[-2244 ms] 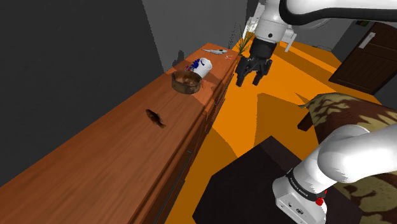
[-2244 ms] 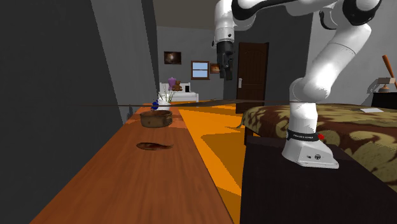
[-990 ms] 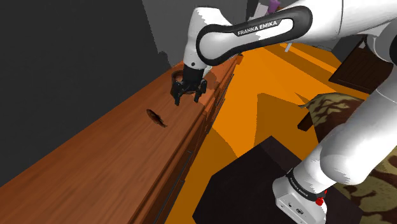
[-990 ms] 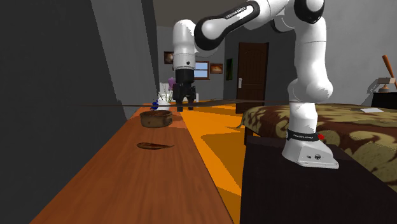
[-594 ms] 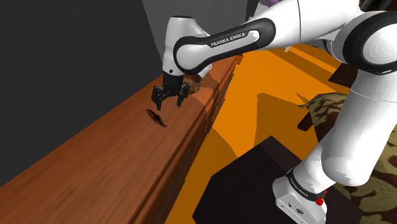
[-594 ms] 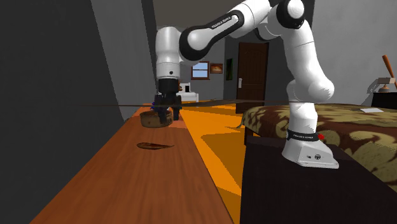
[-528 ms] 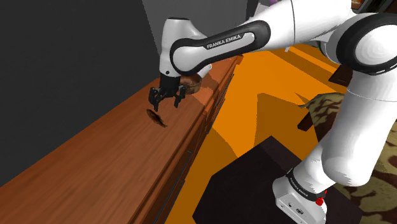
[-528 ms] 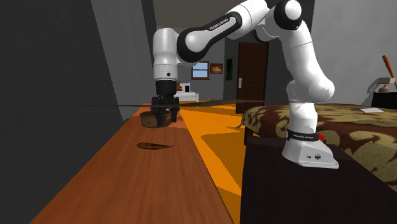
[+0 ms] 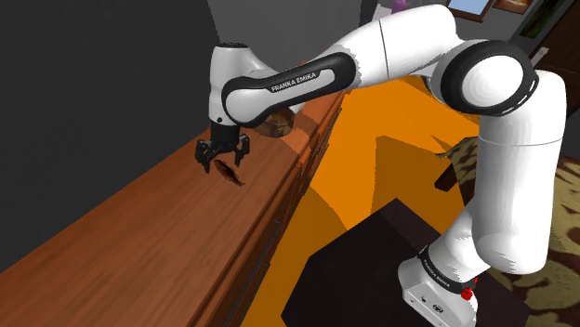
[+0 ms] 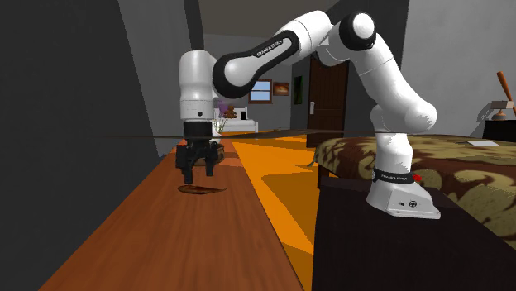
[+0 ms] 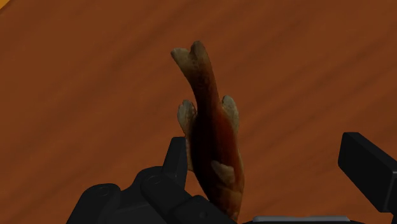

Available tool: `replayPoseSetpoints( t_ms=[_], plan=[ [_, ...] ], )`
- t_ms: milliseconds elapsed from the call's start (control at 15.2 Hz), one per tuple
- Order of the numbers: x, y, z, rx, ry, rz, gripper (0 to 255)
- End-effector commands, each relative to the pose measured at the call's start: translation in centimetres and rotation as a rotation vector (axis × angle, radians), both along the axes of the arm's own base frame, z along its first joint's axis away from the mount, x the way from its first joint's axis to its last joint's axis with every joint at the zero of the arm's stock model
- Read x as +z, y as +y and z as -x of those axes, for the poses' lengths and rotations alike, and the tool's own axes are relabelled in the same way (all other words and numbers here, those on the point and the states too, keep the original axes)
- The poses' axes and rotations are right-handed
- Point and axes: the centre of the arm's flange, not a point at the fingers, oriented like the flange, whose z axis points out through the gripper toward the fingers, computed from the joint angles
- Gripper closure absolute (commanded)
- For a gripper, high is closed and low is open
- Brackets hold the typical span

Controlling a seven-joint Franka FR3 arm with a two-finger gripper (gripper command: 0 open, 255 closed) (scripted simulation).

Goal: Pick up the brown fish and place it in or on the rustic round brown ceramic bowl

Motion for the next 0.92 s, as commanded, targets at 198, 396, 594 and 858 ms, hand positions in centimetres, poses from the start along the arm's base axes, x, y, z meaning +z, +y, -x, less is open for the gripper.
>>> replayPoseSetpoints(
  t_ms=[198, 396, 594, 858],
  plan=[
    [-3.1, 0.3, 0.0, 0.0, -0.001, 0.0, 0],
    [-3.1, 0.3, 0.0, 0.0, -0.001, 0.0, 0],
    [-3.1, 0.3, 0.0, 0.0, -0.001, 0.0, 0],
    [-3.1, 0.3, 0.0, 0.0, -0.001, 0.0, 255]
  ],
)
